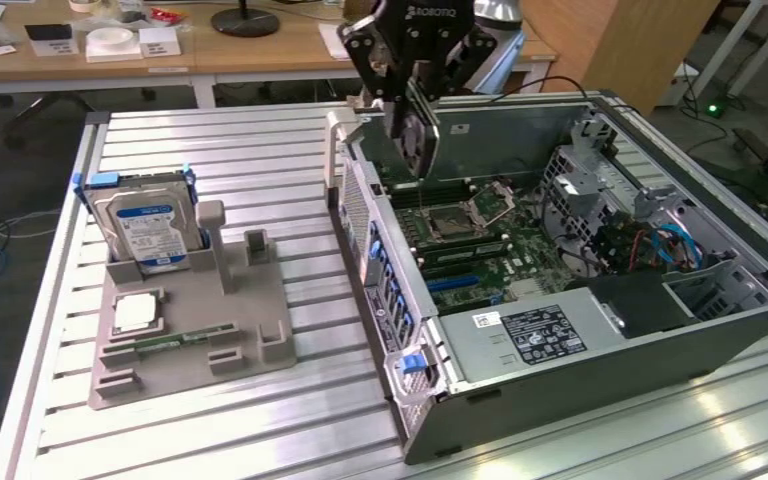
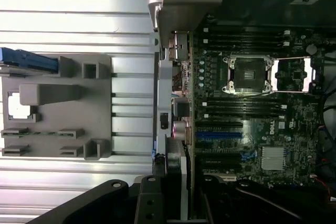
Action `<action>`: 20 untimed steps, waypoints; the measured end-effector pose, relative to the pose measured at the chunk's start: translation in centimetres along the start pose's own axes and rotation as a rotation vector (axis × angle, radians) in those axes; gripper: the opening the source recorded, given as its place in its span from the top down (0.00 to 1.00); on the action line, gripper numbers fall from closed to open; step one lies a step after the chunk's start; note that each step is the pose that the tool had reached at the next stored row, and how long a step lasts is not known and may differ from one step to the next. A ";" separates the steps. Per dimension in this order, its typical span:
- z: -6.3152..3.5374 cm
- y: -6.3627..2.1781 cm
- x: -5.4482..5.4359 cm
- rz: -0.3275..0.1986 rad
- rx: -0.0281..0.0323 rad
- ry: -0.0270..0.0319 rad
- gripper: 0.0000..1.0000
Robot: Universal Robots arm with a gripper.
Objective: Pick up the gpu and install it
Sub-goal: 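Pick up the gpu and move the gpu toward the slot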
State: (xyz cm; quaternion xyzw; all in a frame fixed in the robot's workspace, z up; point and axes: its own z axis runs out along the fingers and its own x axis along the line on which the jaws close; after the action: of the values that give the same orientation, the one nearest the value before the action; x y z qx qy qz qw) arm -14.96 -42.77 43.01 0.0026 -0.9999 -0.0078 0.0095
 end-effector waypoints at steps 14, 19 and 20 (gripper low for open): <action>0.12 -0.03 -4.9 0.000 -0.0002 -0.0004 0.72; 0.15 -0.03 -6.4 -0.001 -0.0003 -0.0006 0.72; 0.15 -0.04 -6.7 0.000 -0.0004 -0.0006 0.72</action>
State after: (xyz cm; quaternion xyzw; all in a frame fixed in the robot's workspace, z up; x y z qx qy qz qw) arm -8.23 -42.77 42.73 0.0028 -0.9999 -0.0080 0.0092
